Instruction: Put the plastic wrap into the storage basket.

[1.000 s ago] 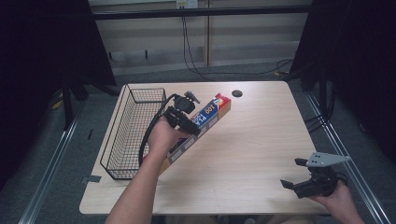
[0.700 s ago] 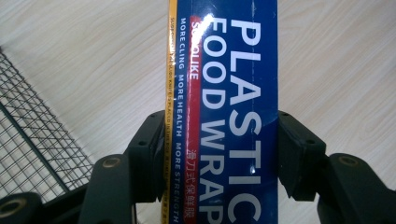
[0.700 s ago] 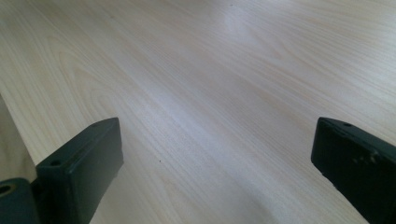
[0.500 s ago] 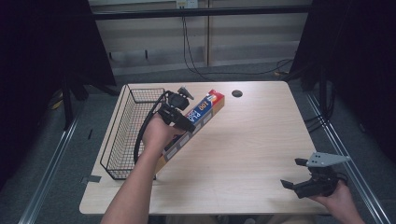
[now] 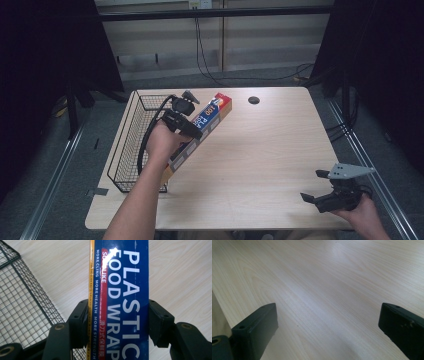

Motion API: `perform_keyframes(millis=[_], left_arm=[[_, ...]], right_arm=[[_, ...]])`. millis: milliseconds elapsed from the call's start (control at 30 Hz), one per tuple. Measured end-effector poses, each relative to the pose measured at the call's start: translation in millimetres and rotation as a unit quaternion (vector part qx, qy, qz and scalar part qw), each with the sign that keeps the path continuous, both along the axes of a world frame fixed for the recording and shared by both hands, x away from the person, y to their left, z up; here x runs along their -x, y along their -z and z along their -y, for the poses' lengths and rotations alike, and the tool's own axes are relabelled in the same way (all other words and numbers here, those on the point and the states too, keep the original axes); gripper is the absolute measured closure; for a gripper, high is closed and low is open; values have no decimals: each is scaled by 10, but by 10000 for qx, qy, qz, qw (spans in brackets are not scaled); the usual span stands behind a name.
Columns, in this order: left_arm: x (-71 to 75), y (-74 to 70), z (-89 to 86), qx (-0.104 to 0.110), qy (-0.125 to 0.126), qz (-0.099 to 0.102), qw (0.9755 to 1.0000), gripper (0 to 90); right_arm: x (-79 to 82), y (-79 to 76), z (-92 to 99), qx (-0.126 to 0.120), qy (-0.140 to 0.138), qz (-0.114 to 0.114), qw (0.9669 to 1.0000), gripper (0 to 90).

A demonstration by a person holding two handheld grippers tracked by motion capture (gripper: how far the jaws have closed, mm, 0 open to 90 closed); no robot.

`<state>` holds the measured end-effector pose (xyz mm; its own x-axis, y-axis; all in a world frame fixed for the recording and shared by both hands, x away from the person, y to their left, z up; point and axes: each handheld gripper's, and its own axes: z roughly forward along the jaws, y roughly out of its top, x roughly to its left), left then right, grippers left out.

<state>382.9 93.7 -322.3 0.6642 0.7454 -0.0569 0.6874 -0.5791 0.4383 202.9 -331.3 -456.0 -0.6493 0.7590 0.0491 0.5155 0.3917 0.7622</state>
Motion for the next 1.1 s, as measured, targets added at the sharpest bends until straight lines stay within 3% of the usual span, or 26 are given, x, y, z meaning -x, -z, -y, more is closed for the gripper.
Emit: perform_keyframes(millis=[400, 933, 1033, 1100], left_arm=[[-24, -22, -167, -59, -195, 16, 9998, 430], [-46, -45, -383, 18, -619, -15, 9981, 430], [-58, -55, -430, -74, -582, -17, 9983, 431], [-54, -50, -450, -55, -682, -34, 9976, 431]], right_arm=[[3, -5, 6, -37, 8, 11, 10000, 23], [0, 2, -3, -16, -11, 10, 10000, 24], [1, 1, -3, -9, 3, 9, 10000, 24], [1, 1, 0, -6, 5, 8, 10000, 24]])
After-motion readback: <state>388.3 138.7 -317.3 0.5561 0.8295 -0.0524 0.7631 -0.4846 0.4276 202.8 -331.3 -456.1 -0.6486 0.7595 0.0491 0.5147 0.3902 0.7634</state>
